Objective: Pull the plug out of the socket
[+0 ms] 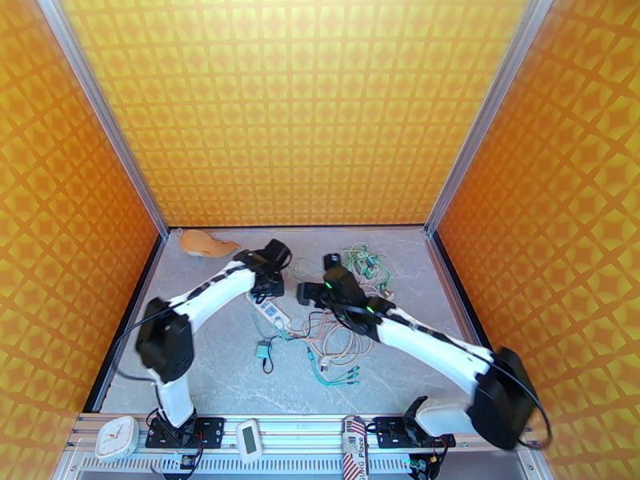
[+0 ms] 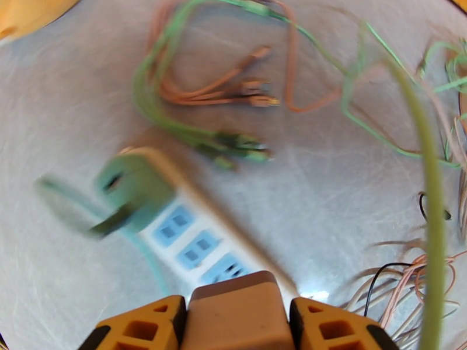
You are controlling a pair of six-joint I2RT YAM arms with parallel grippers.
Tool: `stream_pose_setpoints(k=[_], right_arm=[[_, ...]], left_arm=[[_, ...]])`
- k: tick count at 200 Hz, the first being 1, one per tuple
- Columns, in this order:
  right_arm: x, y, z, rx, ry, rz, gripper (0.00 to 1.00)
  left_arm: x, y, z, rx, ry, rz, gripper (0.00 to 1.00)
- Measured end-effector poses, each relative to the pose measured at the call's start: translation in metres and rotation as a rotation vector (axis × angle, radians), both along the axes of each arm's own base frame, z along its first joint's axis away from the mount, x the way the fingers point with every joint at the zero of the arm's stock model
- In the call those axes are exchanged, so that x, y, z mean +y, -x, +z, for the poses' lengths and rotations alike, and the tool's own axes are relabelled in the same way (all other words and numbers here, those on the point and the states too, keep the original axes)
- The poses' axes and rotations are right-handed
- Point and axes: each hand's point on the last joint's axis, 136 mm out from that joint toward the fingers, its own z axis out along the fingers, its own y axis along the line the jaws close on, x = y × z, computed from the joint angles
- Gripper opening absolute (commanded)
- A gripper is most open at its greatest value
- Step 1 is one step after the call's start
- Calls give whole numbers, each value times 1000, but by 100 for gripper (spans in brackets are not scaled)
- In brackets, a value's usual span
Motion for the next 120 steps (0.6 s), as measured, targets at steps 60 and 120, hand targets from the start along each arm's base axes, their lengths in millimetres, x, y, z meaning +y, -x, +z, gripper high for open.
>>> stream_pose_setpoints(k=[60, 120], right_arm=[[-60, 28, 14, -86, 10, -163, 99], [-72, 39, 1, -59, -5, -204, 99]], left_arm=[[-38, -13, -31, 55, -66, -92, 44], [-53, -5, -61, 125, -132, -150, 57]])
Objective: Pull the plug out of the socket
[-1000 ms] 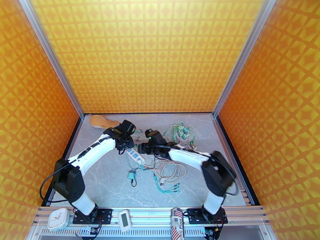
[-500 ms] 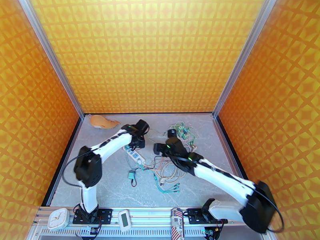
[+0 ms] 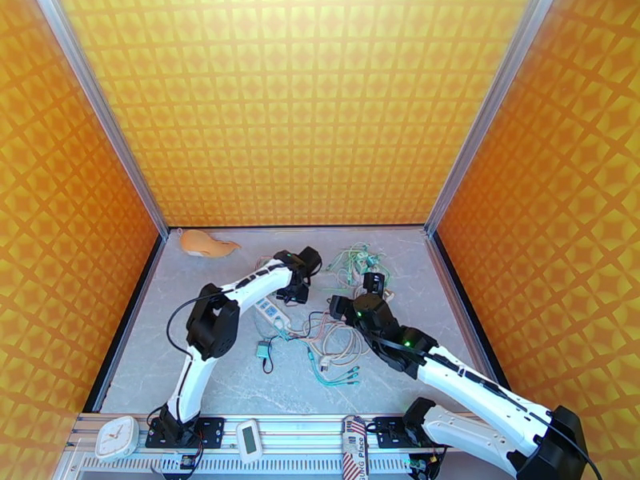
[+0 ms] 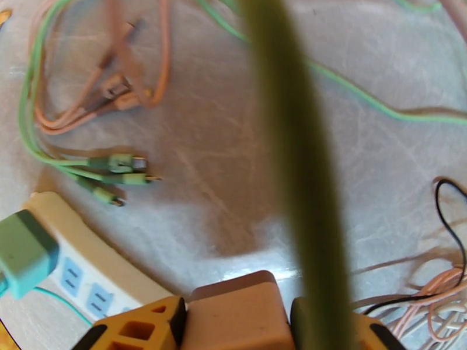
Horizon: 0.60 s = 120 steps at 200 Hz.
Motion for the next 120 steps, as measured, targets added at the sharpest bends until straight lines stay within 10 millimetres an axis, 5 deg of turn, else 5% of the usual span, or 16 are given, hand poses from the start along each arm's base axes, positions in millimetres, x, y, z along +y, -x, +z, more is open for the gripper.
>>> stream_pose_setpoints(k=[39, 70, 120], right_arm=[[0, 1, -4, 9, -8, -3, 98], [6, -1, -13, 36, 0, 13, 99], [23, -8, -33, 98, 14, 60, 99]], left_arm=[[2, 1, 0, 10, -15, -6, 77], [0, -1, 9, -4, -2, -6, 83], [4, 1, 58, -84, 64, -8, 85]])
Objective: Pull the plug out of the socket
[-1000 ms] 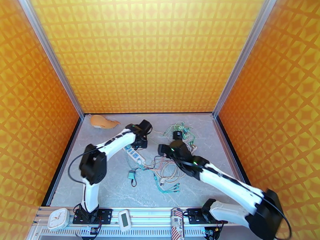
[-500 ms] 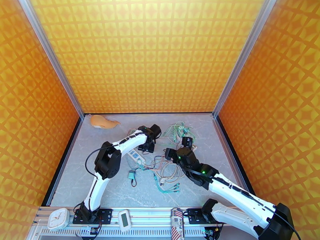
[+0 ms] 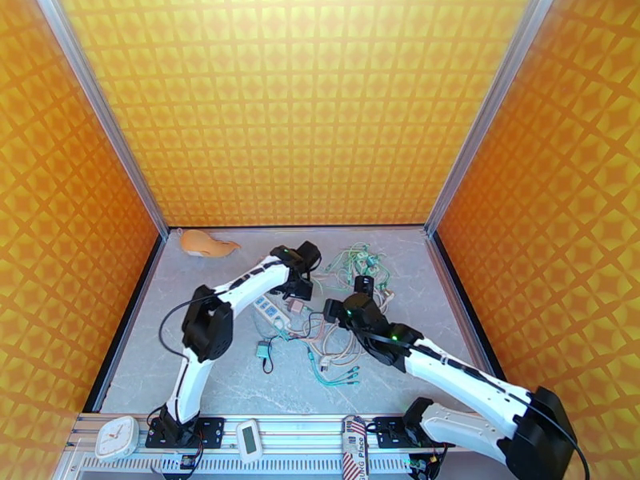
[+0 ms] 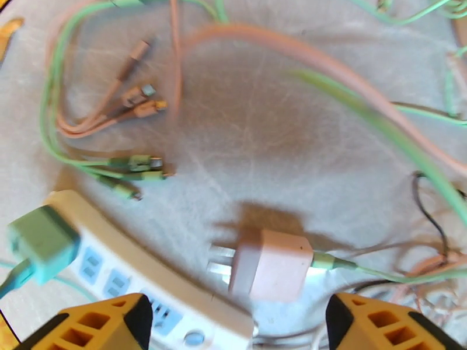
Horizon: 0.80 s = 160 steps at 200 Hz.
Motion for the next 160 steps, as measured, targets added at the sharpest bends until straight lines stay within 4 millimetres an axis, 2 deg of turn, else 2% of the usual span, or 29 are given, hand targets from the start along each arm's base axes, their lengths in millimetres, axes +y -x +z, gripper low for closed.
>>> stream_pose_setpoints(k=[31, 53, 85, 103, 130, 160], right_arm=[[17, -8, 4, 1, -23, 50, 98], [30, -12, 3, 11, -37, 88, 98], [47, -17, -2, 38, -54, 142, 98], [56, -20, -3, 50, -65, 167, 99], [67, -22, -2, 60, -82, 201, 98], [81, -25, -7, 82, -92, 250, 98]], left_arm=[[15, 5, 35, -68, 54, 12, 83], [38, 3, 45, -95, 77, 65, 80], [83, -1, 31, -86, 79, 190, 75], [100, -1, 20, -75, 79, 251, 72], [116, 2, 9, -67, 89, 322, 67], [122, -3, 7, -79, 114, 381, 66]])
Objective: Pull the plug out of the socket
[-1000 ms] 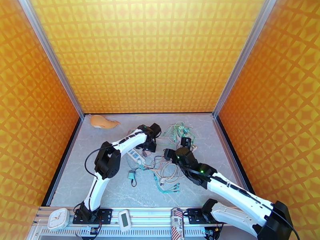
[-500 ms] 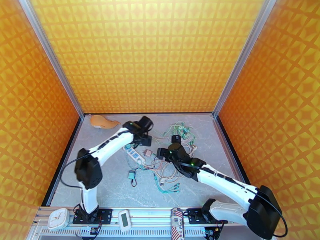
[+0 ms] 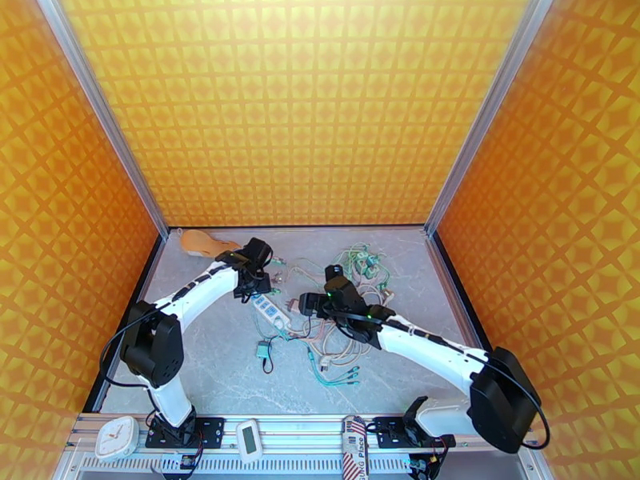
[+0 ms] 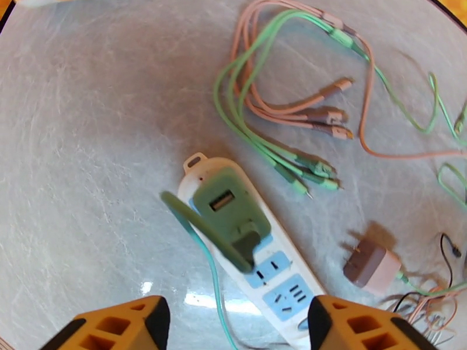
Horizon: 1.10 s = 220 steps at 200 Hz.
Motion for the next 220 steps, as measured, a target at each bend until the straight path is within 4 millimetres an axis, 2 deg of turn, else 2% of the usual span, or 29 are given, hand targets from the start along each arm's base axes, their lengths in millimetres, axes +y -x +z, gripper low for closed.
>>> stream_pose_setpoints(k=[33, 62, 100, 149, 220], right_arm=[[17, -8, 1, 8, -5, 52, 98], [25, -11, 6, 2, -11, 79, 98], [28, -11, 4, 8, -12, 92, 99], [28, -11, 3, 8, -10, 95, 98], [28, -11, 3, 9, -10, 95, 99]], left_arm=[[1, -3, -3, -20, 46, 34, 59], [-8, -6, -7, -37, 114, 46, 55], [-15, -13, -7, -58, 166, 68, 51], [-13, -19, -29, -13, 164, 131, 49], [-12, -29, -44, 17, 144, 185, 48]])
